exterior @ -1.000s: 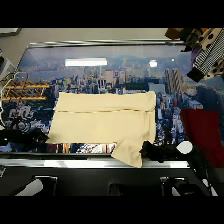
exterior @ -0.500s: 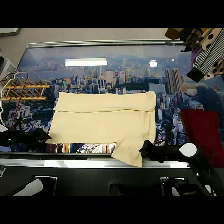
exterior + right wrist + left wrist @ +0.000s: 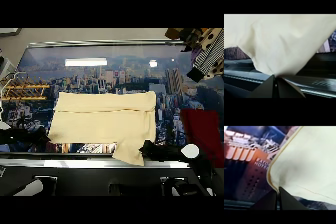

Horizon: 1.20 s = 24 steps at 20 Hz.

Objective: Fold the clothes and pants, and hang the long-sleeved shirts on hangers.

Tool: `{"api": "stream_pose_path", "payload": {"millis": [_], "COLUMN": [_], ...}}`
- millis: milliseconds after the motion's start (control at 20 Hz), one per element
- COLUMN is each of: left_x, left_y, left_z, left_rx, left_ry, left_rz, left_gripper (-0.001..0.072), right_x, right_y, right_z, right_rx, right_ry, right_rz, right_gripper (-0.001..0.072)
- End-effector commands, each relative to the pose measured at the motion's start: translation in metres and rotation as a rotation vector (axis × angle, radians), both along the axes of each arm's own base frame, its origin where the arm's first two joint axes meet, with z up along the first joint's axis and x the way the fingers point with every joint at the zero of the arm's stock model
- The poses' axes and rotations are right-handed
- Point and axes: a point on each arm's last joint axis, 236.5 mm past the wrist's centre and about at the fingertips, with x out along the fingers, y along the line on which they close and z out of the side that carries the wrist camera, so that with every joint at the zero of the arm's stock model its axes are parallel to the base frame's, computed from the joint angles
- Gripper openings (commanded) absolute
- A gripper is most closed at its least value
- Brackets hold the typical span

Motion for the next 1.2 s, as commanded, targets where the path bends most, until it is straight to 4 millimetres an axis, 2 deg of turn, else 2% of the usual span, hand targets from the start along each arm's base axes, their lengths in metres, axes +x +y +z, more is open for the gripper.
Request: {"api": "stream_pose_path", "payload": {"millis": [0,150,250,300,400,550,650,950,1150], "left_x": [-0.013,-0.048,-0.060,-0.060,-0.057,-0.029,-0.004,0.083,0.134], "left_y": [0.006,0.033,0.046,0.047,0.043,0.026,0.028,0.030,0.032], "left_z": [0.017,0.037,0.052,0.059,0.070,0.076,0.080,0.098,0.092], "left_rx": [0.036,0.195,0.282,0.298,0.300,0.227,0.246,0.316,0.317], "left_ry": [0.043,0.127,0.121,0.095,0.043,-0.081,-0.168,-0.363,-0.379], "left_rz": [-0.005,0.023,0.042,0.044,0.054,0.063,0.076,0.038,0.016], "left_gripper": [0.0011,0.0011,0.0011,0.0011,0.0011,0.0010,0.0010,0.0009,0.0009], "right_x": [-0.015,-0.057,-0.080,-0.085,-0.077,-0.034,0.004,0.113,0.175], "right_y": [0.002,0.007,0.008,0.007,0.004,-0.008,-0.007,-0.007,-0.016], "right_z": [0.011,0.025,0.038,0.046,0.063,0.074,0.075,0.058,0.064], "right_rx": [0.003,0.025,0.038,0.041,0.028,-0.031,-0.038,-0.106,-0.170], "right_ry": [0.019,0.095,0.112,0.100,0.000,-0.183,-0.271,-0.324,-0.382], "right_rz": [0.039,0.145,0.172,0.157,0.111,0.052,0.044,0.088,0.066], "right_gripper": [0.0030,0.0029,0.0028,0.0028,0.0027,0.0027,0.0027,0.0027,0.0027]}}
